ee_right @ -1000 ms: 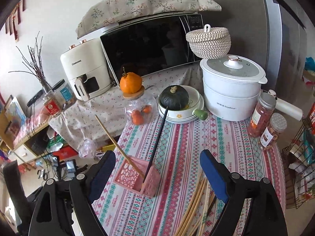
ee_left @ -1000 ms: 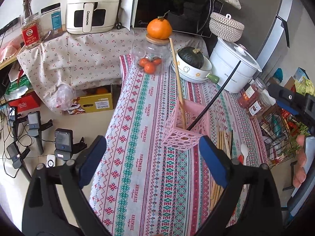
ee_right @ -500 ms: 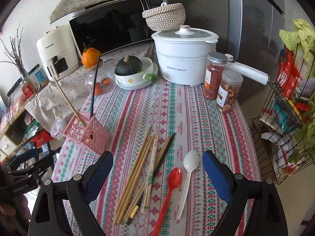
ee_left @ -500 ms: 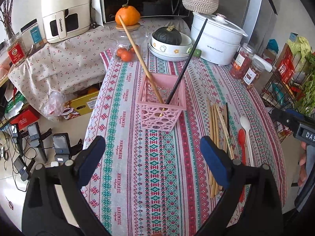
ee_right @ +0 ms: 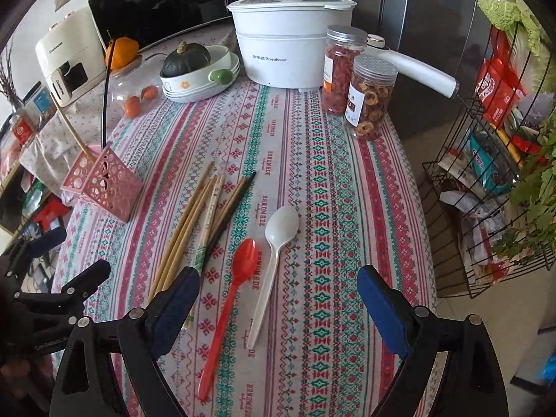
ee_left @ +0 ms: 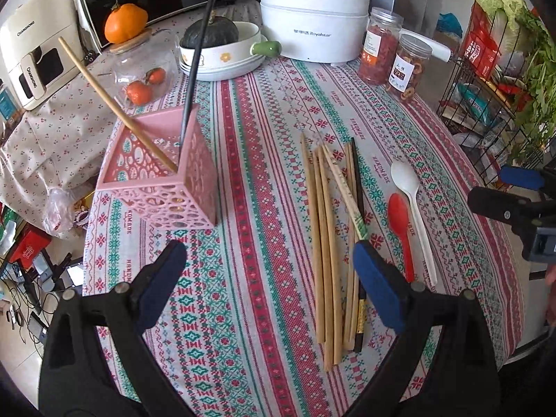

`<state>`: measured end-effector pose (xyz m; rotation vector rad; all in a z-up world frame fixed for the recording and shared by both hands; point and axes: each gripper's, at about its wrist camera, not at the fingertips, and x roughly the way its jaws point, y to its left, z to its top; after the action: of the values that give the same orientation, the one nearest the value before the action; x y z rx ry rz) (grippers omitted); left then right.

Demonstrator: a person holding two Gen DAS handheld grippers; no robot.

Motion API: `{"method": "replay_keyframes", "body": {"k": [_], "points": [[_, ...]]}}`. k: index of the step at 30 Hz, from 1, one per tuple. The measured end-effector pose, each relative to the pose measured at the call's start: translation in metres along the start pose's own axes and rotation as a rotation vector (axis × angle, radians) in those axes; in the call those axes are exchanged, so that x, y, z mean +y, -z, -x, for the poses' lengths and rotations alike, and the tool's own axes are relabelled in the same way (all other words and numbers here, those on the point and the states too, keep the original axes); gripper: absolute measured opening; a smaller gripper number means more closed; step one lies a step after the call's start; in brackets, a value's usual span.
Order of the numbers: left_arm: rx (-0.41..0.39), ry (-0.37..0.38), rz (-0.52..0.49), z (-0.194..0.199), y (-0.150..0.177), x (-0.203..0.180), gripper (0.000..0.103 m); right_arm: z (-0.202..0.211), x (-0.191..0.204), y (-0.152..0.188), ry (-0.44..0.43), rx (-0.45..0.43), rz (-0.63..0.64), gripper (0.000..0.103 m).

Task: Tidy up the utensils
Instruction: 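Lower the left tool onto the chopstick pile and grasp a wooden chopstick, then lift the wooden chopstick with the left tool while the right tool grasps a labelled chopstick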

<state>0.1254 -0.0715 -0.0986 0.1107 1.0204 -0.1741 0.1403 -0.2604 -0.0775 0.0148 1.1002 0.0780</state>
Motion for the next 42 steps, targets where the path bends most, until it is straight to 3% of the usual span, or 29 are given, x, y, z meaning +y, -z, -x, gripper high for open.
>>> {"method": "replay_keyframes", "body": {"k": [3, 8, 14, 19, 22, 28, 30, 31, 42], "points": [[0.020, 0.035, 0.039, -0.020, -0.013, -0.006, 0.085, -0.001, -0.011, -0.004, 0.033, -0.019, -0.019, 0.093], [0.061, 0.073, 0.057, -0.052, -0.030, -0.021, 0.043, -0.003, -0.030, -0.012, 0.009, -0.021, -0.070, 0.093], [0.085, 0.073, 0.088, -0.079, -0.046, -0.023, 0.025, -0.008, -0.040, -0.013, -0.018, -0.003, -0.098, 0.093], [0.121, 0.037, 0.095, -0.096, -0.052, -0.021, 0.022, -0.008, -0.041, -0.013, -0.023, -0.005, -0.087, 0.093], [0.147, 0.055, 0.114, -0.106, -0.053, -0.019, 0.022, -0.005, -0.040, -0.013, -0.032, -0.012, -0.084, 0.093], [0.149, 0.024, 0.085, -0.111, -0.056, -0.026, 0.021, -0.007, -0.038, -0.014, -0.044, -0.009, -0.082, 0.093], [0.158, 0.015, 0.079, -0.111, -0.056, -0.027, 0.006, -0.009, -0.037, -0.014, -0.049, -0.001, -0.083, 0.093], [0.164, 0.029, 0.084, -0.111, -0.055, -0.028, 0.007, -0.010, -0.036, -0.014, -0.051, 0.001, -0.082, 0.093], [0.037, 0.124, 0.026, -0.015, -0.027, -0.005, 0.007, -0.014, -0.013, -0.021, -0.107, 0.010, -0.069, 0.093]]}}
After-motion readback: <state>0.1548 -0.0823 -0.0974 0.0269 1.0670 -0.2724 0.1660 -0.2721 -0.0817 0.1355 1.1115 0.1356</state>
